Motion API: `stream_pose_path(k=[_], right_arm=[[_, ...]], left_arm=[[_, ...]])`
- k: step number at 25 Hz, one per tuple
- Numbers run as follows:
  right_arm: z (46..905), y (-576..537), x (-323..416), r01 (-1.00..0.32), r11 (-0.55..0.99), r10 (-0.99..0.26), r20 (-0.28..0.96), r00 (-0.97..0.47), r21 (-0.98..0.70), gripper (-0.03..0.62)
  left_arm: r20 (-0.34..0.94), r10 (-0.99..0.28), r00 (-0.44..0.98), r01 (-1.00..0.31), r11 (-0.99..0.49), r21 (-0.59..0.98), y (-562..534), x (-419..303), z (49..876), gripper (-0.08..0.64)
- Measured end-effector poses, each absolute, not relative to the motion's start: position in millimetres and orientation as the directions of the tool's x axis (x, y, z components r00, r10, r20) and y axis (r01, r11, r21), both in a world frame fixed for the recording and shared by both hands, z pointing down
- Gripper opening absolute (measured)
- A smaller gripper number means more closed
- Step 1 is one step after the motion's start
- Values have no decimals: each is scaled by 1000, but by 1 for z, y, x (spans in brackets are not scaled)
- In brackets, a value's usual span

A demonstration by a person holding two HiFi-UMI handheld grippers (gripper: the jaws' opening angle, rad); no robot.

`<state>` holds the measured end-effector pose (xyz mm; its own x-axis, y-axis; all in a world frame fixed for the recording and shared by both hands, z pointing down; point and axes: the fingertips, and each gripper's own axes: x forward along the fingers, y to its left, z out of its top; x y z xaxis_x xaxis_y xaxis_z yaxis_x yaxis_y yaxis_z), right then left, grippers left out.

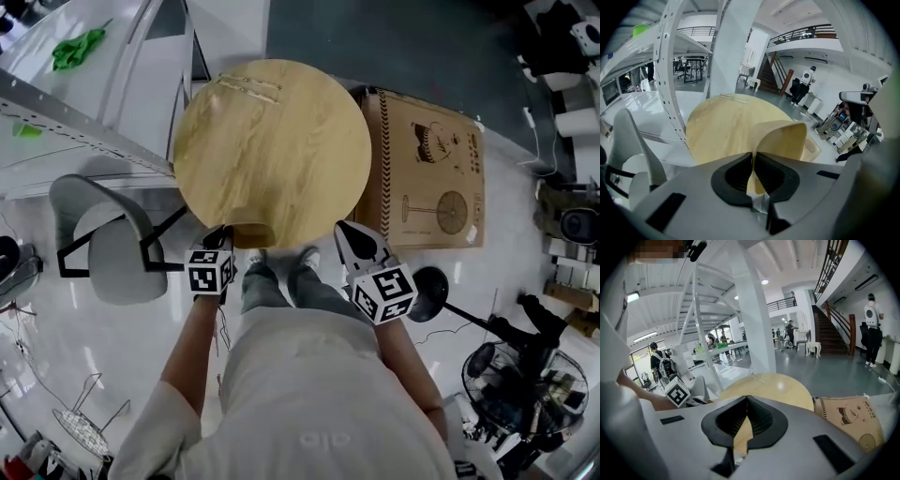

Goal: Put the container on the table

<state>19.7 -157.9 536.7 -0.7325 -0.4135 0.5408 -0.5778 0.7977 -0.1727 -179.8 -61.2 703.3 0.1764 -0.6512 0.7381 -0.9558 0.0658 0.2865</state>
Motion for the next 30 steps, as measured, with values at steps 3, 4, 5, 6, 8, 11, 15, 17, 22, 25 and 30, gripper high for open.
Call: stream_pose_path(k=[3, 4, 5, 6, 8, 11, 15, 17, 22, 25, 30], right_arm=[[535, -154, 27, -605, 778, -437, 547, -714, -168, 26], [534, -154, 29, -616, 769, -447, 547, -708, -169, 26], [533, -153, 31, -628, 760, -459, 545, -701, -168, 26], [532, -152, 33, -638, 752, -471, 544, -695, -164, 26], [529, -151, 35, -656, 739, -493, 540, -683, -155, 26], [526, -148, 40, -678, 721, -519, 536, -666, -143, 26], [523, -148, 54, -710, 692, -549, 542, -636, -133, 26], [521, -149, 60, -727, 674, -565, 541, -622, -131, 26], [516, -152, 75, -757, 643, -599, 542, -589, -112, 26], [514, -152, 84, -776, 622, -617, 544, -569, -106, 26], [512, -151, 96, -790, 604, -630, 547, -552, -103, 26]], left_arm=[[744, -641, 186, -956, 57, 288, -69, -184, 710, 30], [746, -639, 189, -956, 53, 288, -72, -186, 712, 31], [747, -637, 192, -957, 47, 287, -75, -187, 713, 31], [746, -636, 196, -957, 41, 287, -79, -188, 714, 32], [743, -637, 206, -956, 32, 292, -86, -190, 716, 32], [738, -638, 220, -953, 21, 302, -97, -192, 720, 32], [741, -632, 229, -947, 31, 319, -111, -194, 726, 32], [744, -627, 233, -943, 42, 330, -117, -195, 729, 32], [753, -616, 233, -943, 45, 329, -135, -195, 738, 32], [771, -596, 223, -948, 51, 313, -144, -195, 747, 31], [791, -580, 193, -950, 91, 299, -151, -197, 753, 32]])
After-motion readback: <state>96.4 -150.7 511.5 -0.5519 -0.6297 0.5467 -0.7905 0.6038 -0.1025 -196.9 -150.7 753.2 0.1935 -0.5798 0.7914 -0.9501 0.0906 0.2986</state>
